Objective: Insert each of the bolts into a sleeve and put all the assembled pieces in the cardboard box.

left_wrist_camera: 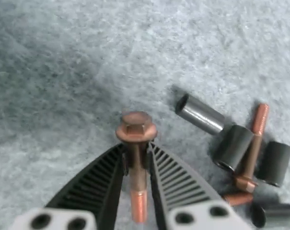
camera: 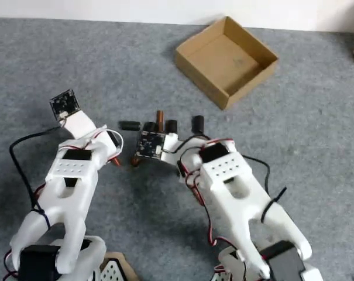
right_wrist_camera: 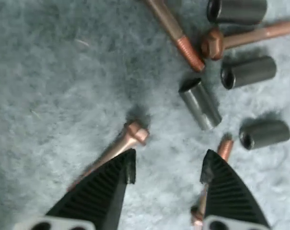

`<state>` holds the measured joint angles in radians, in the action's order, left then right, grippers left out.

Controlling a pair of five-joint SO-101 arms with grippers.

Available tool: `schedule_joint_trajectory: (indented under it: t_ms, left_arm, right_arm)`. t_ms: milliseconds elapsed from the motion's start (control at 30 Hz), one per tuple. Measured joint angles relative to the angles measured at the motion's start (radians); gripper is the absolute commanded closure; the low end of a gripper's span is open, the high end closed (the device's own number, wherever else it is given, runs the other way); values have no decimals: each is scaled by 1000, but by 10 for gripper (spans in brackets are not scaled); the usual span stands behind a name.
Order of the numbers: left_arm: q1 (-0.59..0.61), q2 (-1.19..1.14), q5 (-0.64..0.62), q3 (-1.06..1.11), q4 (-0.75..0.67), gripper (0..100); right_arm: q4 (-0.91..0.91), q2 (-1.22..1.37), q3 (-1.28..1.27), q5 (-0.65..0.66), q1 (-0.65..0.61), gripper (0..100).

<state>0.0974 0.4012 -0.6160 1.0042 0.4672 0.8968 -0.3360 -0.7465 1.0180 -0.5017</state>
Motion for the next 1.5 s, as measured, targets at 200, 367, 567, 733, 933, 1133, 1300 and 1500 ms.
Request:
schedule_joint_trajectory:
  t_ms: [200, 367, 567, 733, 933, 1133, 1300, 1500]
  left_arm:
    - [52, 0, 0, 0, -69, 994]
    - [80, 0, 0, 0, -101, 994]
    - [86, 0, 0, 44, -155, 994]
    - [86, 0, 0, 107, -261, 994]
    - [86, 0, 0, 126, -316, 994]
    - [86, 0, 0, 126, -319, 994]
    - [86, 0, 0, 126, -319, 994]
    - [84, 0, 0, 126, -319, 994]
  right_arm:
    - [63, 97, 114, 91, 0, 778]
    - [120, 206, 235, 155, 0, 778]
    - [190, 371, 381, 212, 0, 778]
    - [199, 499, 470, 212, 0, 778]
    - [196, 594, 571, 212, 2, 778]
    - [199, 641, 601, 212, 2, 778]
    - [193, 686, 606, 212, 2, 807]
    - [189, 743, 649, 176, -5, 975]
